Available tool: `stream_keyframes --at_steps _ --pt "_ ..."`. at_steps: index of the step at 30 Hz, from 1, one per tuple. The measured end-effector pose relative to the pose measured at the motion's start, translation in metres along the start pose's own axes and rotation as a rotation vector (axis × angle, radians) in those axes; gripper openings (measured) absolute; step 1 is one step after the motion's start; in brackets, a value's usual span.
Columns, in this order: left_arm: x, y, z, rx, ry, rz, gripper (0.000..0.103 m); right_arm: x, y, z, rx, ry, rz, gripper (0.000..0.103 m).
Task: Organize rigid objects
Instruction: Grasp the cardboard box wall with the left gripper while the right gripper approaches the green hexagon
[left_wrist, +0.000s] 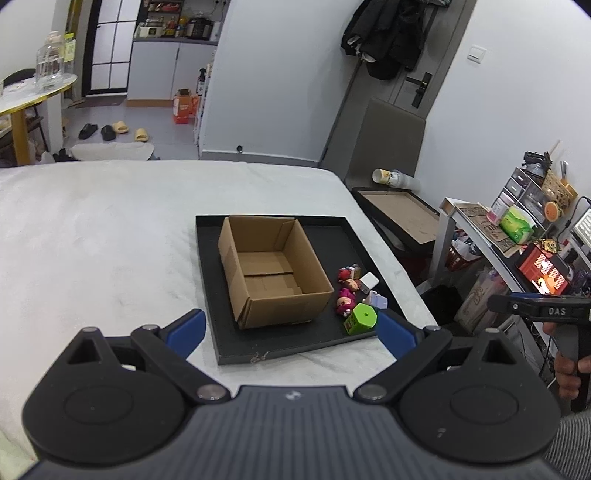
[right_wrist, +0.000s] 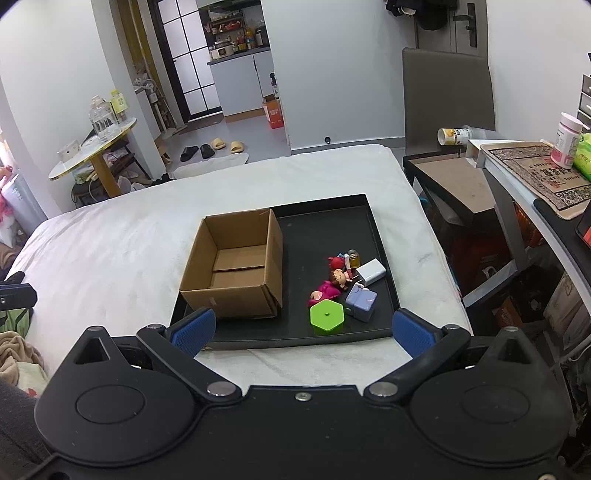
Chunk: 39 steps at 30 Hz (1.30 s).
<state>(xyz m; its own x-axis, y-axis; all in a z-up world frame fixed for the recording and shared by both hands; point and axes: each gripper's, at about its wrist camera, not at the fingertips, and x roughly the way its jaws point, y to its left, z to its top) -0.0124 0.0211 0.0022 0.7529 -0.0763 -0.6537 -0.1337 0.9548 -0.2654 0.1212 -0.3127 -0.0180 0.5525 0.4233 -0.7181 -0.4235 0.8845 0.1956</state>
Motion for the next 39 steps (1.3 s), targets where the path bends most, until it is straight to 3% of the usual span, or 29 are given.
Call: stream_keyframes --at_steps 5,24,33,36,39 --pt "0.014 0.002 0.0 0.042 0.023 0.013 0.098 0.007 -0.004 0.001 0.004 -0.008 -0.001 0.103" --pt "0.101 0.048 0.007 0.019 0.142 0.012 0.097 0.069 -0.024 -0.009 0.048 0.046 -0.039 0.103" --pt "0.142 0.068 0.012 -0.042 0.174 -0.021 0.095 0.105 -0.03 -0.008 0.067 0.096 -0.048 0.094" --pt "0.152 0.072 0.014 -0.053 0.178 -0.029 0.094 0.115 -0.031 -0.008 0.066 0.122 -0.055 0.087" --pt "0.164 0.077 0.015 -0.079 0.187 -0.032 0.09 0.124 -0.03 -0.008 0.066 0.135 -0.069 0.086"
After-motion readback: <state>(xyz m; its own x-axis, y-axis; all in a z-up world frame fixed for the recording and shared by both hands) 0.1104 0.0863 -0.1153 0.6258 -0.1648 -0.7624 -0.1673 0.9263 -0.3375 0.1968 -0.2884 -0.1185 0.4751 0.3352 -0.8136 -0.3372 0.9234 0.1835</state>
